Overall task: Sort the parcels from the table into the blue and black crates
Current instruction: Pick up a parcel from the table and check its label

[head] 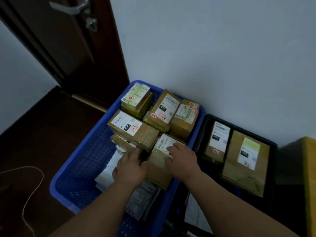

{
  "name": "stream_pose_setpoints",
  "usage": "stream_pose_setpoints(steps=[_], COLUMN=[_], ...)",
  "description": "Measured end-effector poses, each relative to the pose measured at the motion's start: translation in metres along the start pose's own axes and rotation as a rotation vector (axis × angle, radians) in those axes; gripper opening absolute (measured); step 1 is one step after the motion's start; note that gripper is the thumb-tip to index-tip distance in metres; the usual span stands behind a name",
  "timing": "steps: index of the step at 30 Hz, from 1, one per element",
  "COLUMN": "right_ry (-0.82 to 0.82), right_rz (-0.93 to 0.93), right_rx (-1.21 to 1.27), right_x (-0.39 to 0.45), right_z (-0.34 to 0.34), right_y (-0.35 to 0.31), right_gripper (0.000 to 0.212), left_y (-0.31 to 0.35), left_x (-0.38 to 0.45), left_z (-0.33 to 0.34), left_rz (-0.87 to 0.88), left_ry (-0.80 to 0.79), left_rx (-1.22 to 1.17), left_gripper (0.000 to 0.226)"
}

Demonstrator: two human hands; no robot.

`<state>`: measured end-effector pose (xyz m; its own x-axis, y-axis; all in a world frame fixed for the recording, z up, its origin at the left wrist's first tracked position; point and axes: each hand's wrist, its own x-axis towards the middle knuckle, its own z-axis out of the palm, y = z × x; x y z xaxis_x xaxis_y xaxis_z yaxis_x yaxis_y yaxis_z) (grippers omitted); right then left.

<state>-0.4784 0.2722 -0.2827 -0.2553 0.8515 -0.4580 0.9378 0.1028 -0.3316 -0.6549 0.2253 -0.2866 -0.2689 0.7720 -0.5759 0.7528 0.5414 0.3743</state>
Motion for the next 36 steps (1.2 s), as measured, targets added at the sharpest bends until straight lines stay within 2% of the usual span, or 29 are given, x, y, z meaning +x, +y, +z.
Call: stream_pose_setpoints(steps=[5, 13, 16, 21, 27, 32, 36], right_ry=[0.093, 0.09, 0.107, 0.196, 0.231, 0.236, 0.274], right_rz=[0.088, 0.195, 0.255, 0.381, 0.476, 0.655, 0.721], right_rx=[0.022, 0.071, 0.076, 0.068, 0.129, 0.184, 0.221], right_x=[-0.07, -0.18, -0.222, -0.293, -0.402, -0.505, -0.562], right_z=[-0.012, -0.001, -0.003, -0.017, -0.016, -0.003, -0.003], right_y=[0.019, 0.057, 0.087, 0.149, 0.261, 0.369, 0.435], right_gripper=[0.045, 0.047, 0.046, 0.047, 0.045, 0.045, 0.045], left_y=[0.018, 0.033, 0.049, 0.105, 0.197, 0.273, 0.317], left_x=[-0.035, -0.118, -0.145, -0.192, -0.263, -0.358, -0.403], left_z=[0.009, 0.036, 0.056, 0.093, 0.194, 0.307, 0.366], left_rz=[0.112, 0.248, 0.33, 0.432, 0.534, 0.602, 0.613], left_ry=[-0.025, -0.112, -0.151, -0.133, -0.149, -0.279, -0.38], left_rx=[0.023, -0.035, -0.043, -0.027, 0.011, 0.026, 0.064], left_gripper=[0.062, 0.05, 0.06, 0.057, 0.045, 0.049, 0.05])
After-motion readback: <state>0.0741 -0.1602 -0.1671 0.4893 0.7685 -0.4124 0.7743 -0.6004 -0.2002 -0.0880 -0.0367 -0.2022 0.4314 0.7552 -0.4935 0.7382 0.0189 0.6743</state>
